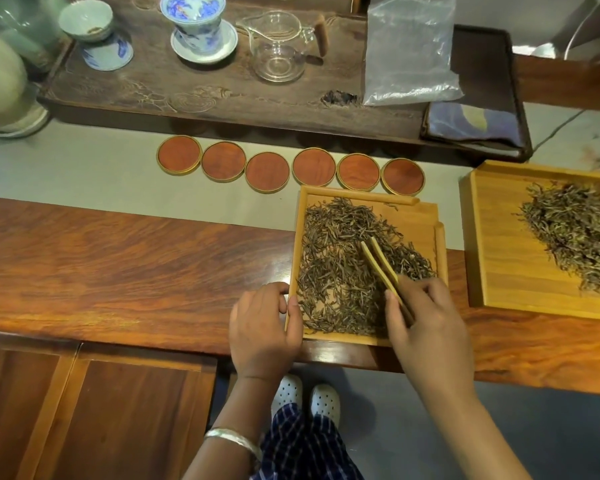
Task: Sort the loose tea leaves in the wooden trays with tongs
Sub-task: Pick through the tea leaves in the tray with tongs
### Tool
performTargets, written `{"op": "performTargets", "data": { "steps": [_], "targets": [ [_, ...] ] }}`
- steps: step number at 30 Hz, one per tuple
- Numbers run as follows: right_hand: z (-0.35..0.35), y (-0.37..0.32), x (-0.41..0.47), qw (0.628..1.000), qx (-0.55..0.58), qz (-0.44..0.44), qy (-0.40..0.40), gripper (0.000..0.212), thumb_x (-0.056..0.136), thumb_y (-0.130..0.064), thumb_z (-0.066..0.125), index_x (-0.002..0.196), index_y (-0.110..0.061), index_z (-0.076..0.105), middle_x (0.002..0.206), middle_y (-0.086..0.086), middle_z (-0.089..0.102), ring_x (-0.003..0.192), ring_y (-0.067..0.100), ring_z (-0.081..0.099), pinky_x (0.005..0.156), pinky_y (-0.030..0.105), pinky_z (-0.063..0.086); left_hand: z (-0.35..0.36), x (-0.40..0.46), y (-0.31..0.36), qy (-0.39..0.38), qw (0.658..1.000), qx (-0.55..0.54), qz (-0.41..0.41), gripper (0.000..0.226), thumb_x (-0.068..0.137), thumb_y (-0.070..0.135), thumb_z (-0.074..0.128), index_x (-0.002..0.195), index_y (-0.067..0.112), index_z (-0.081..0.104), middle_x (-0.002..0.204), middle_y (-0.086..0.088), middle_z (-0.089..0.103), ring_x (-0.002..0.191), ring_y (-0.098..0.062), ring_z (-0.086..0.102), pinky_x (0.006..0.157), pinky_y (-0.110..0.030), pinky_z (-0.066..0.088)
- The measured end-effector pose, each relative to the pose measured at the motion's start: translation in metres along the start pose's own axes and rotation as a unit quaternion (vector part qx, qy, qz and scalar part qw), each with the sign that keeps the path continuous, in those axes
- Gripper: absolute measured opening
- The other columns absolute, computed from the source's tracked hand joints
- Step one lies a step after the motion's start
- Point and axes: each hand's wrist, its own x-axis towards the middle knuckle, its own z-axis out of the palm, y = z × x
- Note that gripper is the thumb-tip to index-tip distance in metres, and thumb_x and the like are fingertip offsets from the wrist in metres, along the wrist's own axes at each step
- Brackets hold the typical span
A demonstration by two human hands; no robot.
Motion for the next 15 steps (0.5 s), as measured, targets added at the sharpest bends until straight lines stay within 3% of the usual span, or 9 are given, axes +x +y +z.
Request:
{"op": "performTargets", "data": {
  "steps": [4,8,15],
  "targets": [
    [0.001,0.008,0.009,1.0,-0.018,0.016,0.007,0.025,0.087,-0.016,0.063,0.109,-0.003,0.067,0.092,0.01,0.057,0.068,0.025,0.059,0.053,0.022,0.036,-0.002,-0.001,0.0,0.006,1.0,0.001,0.003,0.014,0.084,0.031,0.05,0.073,0.024,0.046,0.065,0.012,0.044,0.067,-0.008,0.034,0.065,-0.027,0.024],
    [-0.004,0.017,0.011,0.998,-0.029,0.037,0.038,0.025,0.087,-0.019,0.063,0.107,-0.006,0.068,0.091,0.009,0.058,0.069,0.026,0.06,0.056,0.021,0.034,-0.003,0.0,0.003,0.022,0.999,-0.007,0.022,0.019,0.083,0.031,0.049,0.075,0.033,0.032,0.063,0.019,0.029,0.067,-0.007,0.025,0.064,-0.027,0.019],
    [-0.01,0.032,0.02,0.996,-0.042,0.061,0.045,0.025,0.089,-0.02,0.062,0.11,-0.007,0.067,0.087,0.008,0.053,0.067,0.028,0.058,0.053,0.02,0.032,-0.002,-0.001,0.0,0.02,0.999,0.007,0.035,0.02,0.085,0.031,0.049,0.076,0.034,0.031,0.064,0.019,0.026,0.066,-0.01,0.029,0.064,-0.029,0.025]
  ]
}}
